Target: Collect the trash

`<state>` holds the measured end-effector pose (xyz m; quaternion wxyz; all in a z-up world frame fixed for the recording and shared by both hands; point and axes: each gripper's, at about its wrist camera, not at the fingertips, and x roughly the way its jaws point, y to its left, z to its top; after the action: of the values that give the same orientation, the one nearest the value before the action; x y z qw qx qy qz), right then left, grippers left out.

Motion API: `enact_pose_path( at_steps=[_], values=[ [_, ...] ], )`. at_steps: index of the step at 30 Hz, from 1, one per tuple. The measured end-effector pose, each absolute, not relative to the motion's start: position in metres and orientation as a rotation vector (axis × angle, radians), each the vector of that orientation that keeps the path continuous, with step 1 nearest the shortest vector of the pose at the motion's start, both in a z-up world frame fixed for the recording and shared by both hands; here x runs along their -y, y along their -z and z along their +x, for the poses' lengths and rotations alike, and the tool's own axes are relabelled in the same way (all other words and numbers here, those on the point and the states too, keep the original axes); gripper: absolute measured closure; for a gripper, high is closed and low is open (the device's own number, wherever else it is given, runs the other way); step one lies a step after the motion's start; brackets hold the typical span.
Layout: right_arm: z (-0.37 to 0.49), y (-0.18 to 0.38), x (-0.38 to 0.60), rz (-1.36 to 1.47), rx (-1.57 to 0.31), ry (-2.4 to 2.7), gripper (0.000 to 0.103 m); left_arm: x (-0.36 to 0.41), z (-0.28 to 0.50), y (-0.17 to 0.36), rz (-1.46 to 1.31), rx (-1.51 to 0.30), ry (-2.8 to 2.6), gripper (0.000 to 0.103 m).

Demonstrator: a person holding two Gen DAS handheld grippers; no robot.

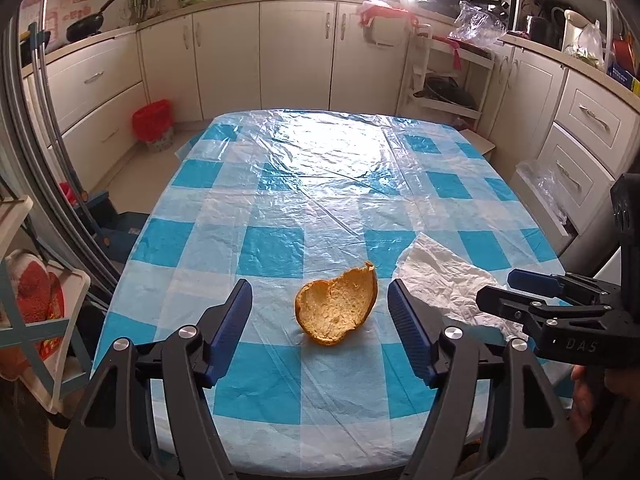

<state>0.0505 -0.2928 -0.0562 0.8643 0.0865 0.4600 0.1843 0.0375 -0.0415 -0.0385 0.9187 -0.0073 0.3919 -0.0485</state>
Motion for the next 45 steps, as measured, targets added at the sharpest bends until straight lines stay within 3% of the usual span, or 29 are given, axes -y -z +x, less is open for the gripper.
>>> enact_pose_path(
  at_steps=[12, 45],
  values=[
    [0.049, 0.057, 0.288, 0.153, -0.961, -0.389, 0.035, 0.024, 0.036, 0.046, -0.037, -0.813, 0.067, 0.031],
    [0.045, 0.053, 0.274, 0.059, -0.933, -0.4, 0.035, 0.021, 0.039, 0.054, -0.077, -0.845, 0.108, 0.031]
  ],
)
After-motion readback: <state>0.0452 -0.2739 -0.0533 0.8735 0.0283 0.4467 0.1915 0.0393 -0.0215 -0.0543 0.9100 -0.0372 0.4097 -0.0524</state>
